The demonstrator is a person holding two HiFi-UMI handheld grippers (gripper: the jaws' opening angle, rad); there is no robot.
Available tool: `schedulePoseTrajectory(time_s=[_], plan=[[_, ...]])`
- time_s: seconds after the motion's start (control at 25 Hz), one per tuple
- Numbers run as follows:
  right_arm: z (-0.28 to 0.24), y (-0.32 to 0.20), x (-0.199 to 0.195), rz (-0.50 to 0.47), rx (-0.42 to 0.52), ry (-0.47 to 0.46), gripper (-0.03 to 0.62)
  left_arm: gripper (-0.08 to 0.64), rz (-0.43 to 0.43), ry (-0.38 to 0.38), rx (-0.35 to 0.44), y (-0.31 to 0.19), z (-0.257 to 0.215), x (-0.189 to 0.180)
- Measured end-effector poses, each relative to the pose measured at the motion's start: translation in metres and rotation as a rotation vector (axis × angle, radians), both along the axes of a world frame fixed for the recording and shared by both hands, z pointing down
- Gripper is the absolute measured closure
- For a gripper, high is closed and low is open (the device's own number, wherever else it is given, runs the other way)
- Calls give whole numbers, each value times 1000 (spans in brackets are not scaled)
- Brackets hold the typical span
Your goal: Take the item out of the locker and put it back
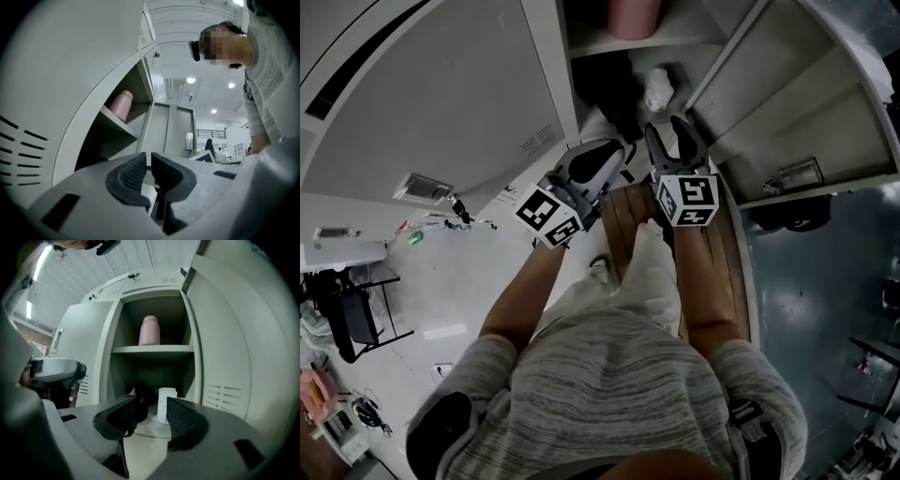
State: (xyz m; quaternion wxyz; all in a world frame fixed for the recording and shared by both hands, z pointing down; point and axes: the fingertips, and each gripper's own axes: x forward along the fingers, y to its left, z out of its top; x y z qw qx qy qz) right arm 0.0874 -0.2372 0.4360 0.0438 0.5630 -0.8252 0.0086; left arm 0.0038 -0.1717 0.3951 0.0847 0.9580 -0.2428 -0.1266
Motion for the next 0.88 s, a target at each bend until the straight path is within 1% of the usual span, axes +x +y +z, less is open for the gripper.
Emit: schedulePoseTrajectory(time_s=[0.16, 0.24, 0.56, 0.76, 0.88], plan=[[19, -28, 13, 57, -32, -3, 360, 534, 7, -1, -11, -11, 5, 10], [26, -40, 16, 69, -46, -7, 354, 534, 1, 4, -21, -15, 7, 13], [32, -71, 14, 63, -45, -4, 353, 534, -32, -14, -11, -29, 9, 22], [34, -79, 10, 50, -58, 6, 354, 534, -41, -19, -35, -33, 18, 25], [37, -82, 11, 63, -71, 11, 354, 534, -39, -18, -48, -32, 22, 26]])
